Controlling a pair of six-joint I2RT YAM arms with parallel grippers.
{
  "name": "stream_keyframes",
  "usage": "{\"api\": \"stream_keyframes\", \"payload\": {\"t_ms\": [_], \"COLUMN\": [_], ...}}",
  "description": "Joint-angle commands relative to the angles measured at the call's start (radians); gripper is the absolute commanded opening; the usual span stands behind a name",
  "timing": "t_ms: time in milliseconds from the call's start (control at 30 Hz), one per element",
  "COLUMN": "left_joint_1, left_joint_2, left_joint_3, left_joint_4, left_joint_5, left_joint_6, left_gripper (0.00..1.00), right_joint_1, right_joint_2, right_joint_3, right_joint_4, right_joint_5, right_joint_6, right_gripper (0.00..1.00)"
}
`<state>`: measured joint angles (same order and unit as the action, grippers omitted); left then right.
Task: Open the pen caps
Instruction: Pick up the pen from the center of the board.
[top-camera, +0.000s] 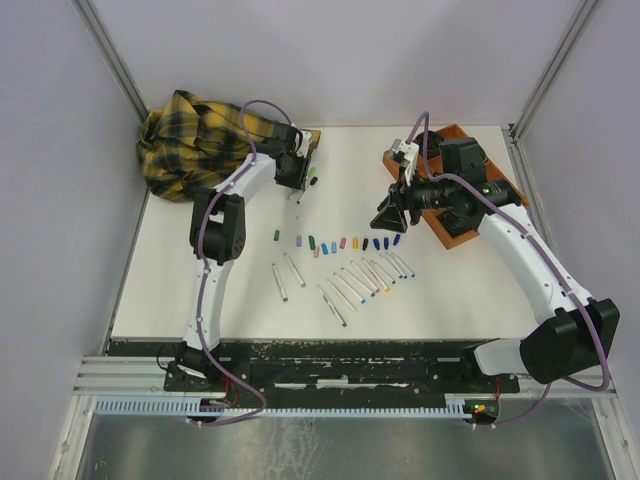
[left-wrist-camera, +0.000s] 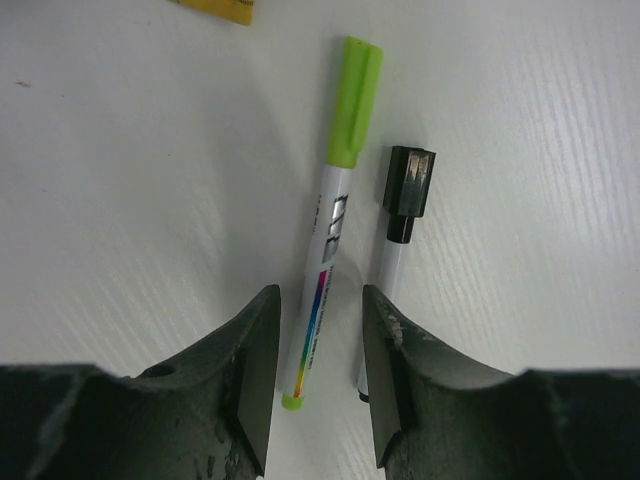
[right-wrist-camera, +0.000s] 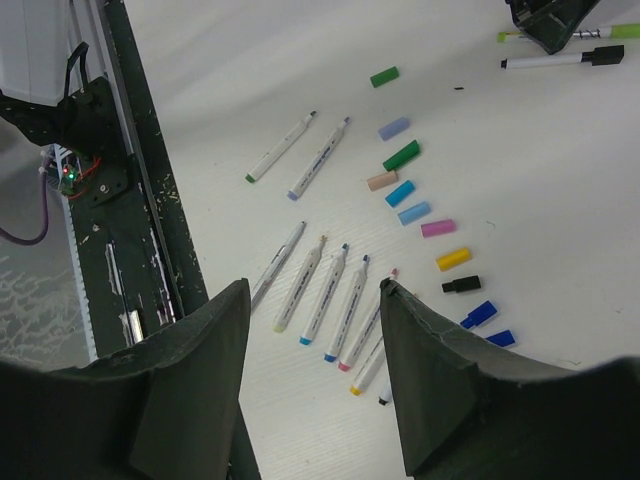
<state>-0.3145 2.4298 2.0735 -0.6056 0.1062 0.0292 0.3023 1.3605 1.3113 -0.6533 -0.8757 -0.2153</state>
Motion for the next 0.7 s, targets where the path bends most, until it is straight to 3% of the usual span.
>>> {"api": "stream_keyframes", "payload": {"t_ms": [0, 200, 667], "left_joint_1": [0.001, 0.004, 0.004], "left_joint_2": [0.017, 0.034, 0.008], "left_joint_3": [0.045, 0.045, -0.031], "left_joint_4": [-0.006, -0.015, -0.005], "left_joint_5": [0.019, -0.011, -0.096], "left_joint_6": [0.052, 0.051, 0.064], "left_gripper": [0.44, 0.4, 0.18], "right_joint_1": [-0.005, -0.008, -0.013], "right_joint_2": [0.002, 0.002, 0.02], "right_joint_3": [0.008, 0.007, 0.008], "right_joint_4": [0.016, 0.016, 0.016], "right_joint_5": [-0.035, -0.043, -0.097], "right_joint_6": [-0.022, -0.022, -0.005], "right_gripper": [0.62, 0.62, 0.62]}}
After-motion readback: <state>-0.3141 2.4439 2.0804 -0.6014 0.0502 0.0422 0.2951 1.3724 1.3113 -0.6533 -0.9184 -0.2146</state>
